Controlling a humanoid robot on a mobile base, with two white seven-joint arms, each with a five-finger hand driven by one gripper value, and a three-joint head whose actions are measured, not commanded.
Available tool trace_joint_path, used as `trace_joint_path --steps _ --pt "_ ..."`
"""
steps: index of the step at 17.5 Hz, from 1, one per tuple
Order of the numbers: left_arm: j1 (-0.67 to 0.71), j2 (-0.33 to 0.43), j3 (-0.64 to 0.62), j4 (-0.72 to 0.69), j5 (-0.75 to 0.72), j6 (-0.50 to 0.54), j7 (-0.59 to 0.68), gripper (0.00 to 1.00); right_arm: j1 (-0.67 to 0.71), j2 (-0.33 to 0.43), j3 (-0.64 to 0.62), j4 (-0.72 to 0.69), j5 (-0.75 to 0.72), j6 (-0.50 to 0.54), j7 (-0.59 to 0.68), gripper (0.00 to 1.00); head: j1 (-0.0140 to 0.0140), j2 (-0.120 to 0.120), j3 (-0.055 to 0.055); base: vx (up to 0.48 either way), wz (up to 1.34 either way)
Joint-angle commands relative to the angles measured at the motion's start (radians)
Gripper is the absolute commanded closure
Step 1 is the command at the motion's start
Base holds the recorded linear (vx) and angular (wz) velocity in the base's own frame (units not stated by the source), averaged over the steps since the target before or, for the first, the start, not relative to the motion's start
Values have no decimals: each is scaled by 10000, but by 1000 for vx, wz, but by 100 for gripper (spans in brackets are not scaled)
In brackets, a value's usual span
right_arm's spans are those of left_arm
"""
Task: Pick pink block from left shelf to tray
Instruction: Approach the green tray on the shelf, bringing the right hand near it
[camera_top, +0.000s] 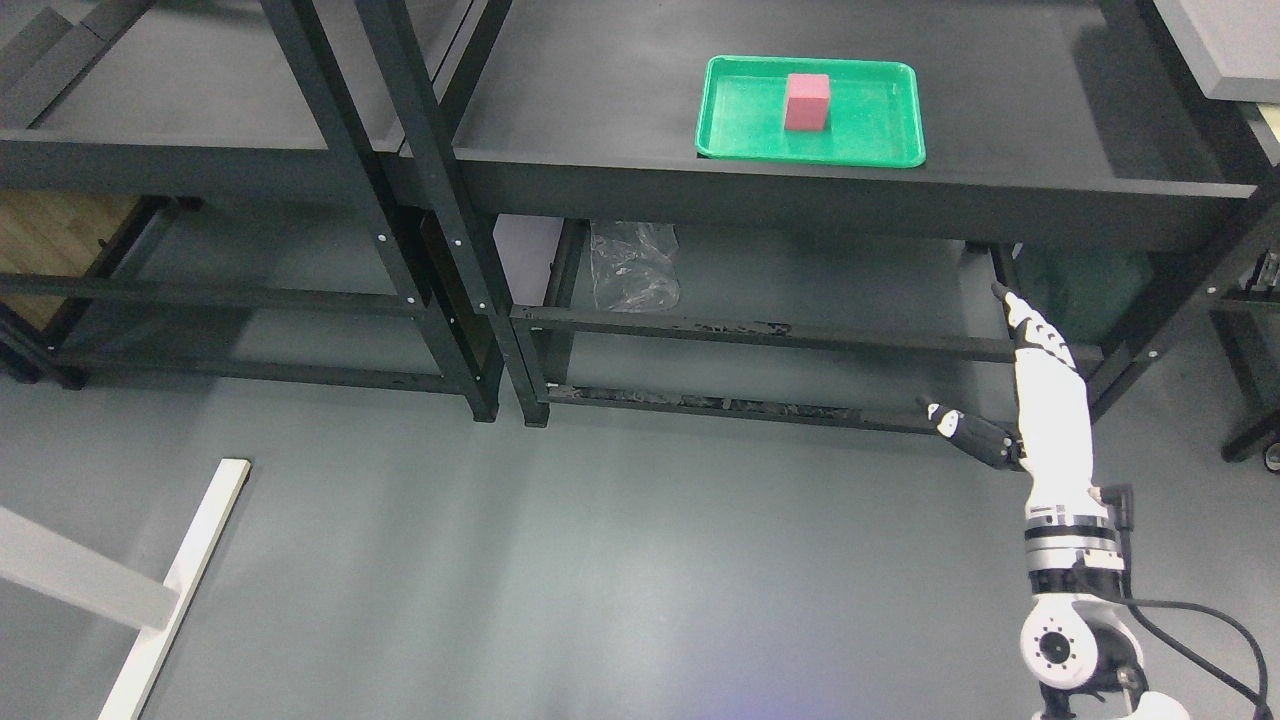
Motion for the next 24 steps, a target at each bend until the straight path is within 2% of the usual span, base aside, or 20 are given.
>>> trace_joint_path --steps 1,4,20,24 --pt "92 175 0 0 -15 -4 8 0 -13 -175 -197 -19 -142 -21 57 3 0 0 0 298 50" --pt "92 175 0 0 -15 -4 8 0 -28 -175 -182 -4 -526 -67 88 3 0 0 0 299 54" --pt "92 175 0 0 -15 -4 8 0 -28 -175 -182 27 -527 -67 180 3 0 0 0 279 83" --pt "92 175 0 0 -15 -4 8 0 -13 -175 -59 73 -511 40 1449 3 0 0 0 283 63"
